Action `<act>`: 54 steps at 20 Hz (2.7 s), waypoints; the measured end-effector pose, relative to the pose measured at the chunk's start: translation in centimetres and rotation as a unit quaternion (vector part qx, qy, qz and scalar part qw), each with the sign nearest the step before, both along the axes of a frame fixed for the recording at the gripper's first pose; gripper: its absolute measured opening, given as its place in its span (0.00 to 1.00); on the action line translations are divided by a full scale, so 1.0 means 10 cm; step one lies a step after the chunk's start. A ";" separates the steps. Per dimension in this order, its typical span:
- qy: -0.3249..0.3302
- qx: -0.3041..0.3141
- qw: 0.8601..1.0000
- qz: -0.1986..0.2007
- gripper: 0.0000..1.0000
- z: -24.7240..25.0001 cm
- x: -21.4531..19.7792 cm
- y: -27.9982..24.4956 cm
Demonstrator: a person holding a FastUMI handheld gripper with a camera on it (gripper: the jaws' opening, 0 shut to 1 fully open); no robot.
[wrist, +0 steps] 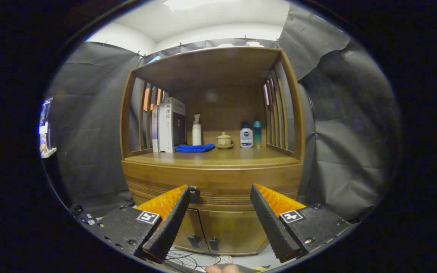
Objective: Pull open the drawer, take out the items inside it, and place them on the countertop above the cabinet.
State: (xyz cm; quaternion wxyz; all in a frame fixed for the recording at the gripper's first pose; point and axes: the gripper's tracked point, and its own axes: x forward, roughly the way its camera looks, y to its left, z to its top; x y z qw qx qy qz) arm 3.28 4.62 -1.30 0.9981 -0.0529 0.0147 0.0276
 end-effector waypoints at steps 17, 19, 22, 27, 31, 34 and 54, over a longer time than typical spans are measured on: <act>0.062 -0.036 0.997 -0.016 0.98 -0.73 1.04 0.56; 0.062 -0.038 0.997 -0.018 0.96 -0.74 1.08 0.58; 0.068 -0.036 0.997 -0.019 0.88 -0.78 1.15 0.58; 0.066 -0.030 0.997 -0.031 0.69 -0.82 1.18 0.56; 0.063 -0.043 0.997 -0.034 0.50 -0.84 1.18 0.60; 0.063 -0.037 0.997 -0.032 0.48 -0.84 1.19 0.60; 0.076 -0.013 0.997 -0.030 0.39 -0.88 0.75 0.61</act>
